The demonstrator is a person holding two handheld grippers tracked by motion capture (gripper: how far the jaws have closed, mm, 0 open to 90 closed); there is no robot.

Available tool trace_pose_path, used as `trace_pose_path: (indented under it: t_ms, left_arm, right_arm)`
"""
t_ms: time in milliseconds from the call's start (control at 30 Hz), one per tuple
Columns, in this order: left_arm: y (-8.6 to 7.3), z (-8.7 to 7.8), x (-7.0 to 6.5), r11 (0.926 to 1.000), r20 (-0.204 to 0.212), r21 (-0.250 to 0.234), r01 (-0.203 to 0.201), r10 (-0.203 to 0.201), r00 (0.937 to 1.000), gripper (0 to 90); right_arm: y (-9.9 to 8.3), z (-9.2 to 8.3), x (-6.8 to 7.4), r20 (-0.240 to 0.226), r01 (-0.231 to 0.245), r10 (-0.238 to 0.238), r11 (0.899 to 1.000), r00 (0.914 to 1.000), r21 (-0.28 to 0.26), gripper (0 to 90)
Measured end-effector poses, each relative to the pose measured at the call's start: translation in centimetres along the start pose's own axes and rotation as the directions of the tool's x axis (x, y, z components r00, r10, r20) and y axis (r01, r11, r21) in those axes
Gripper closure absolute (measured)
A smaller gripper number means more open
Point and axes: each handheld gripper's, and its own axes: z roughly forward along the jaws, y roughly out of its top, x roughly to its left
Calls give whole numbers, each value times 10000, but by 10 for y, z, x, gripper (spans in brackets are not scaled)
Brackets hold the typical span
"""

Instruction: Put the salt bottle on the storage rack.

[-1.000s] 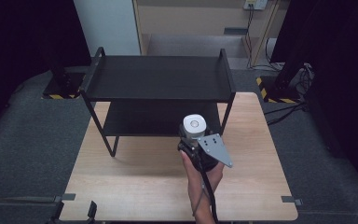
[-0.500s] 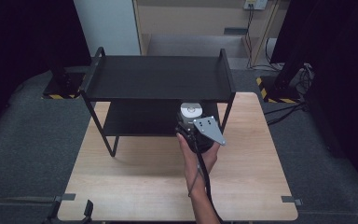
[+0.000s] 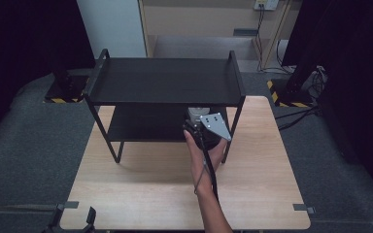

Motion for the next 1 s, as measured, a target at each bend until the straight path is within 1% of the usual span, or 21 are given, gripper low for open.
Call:
trace_pose_path:
  t_ms: [233, 433, 500, 567, 600, 667, 767, 800, 1000]
  left_arm:
    - [0, 0, 0, 10000, -29, 24, -10, 10, 10000, 20]
    - [1, 0, -1, 10000, -44, 32, -37, 37, 10000, 20]
    - [1, 1, -1, 10000, -49, 32, -37, 37, 10000, 20]
    - [1, 1, -1, 10000, -47, 40, -50, 50, 10000, 20]
    - [1, 1, -1, 10000, -44, 42, -45, 46, 10000, 20]
    - [1, 2, -2, 10000, -20, 69, -37, 38, 10000, 20]
    - [1, 2, -3, 9999, 22, 86, -73, 72, 10000, 21]
    - [1, 2, -3, 9999, 47, 86, -68, 67, 10000, 21]
    - [1, 3, -4, 9999, 73, 83, -70, 69, 9999, 21]
  right_arm:
    - [0, 19, 0, 92, 39, -40, 10000, 9999, 61, 315]
    - [1, 35, 0, 259, -1, -7, 9995, 9997, 308, 315]
    - [0, 36, 0, 305, 40, -49, 9996, 9995, 276, 315]
    - [-2, 37, 2, 418, 202, -211, 9996, 9989, 207, 315]
    - [-1, 37, 2, 451, 237, -249, 9993, 9987, 277, 315]
    - [-2, 37, 2, 463, 243, -256, 9993, 9986, 294, 314]
    - [-3, 36, 1, 466, 69, -81, 9996, 9989, 274, 314]
    - [-4, 36, 1, 479, 124, -136, 9996, 9988, 264, 314]
    - [-5, 37, 2, 524, 115, -127, 9997, 9985, 229, 314]
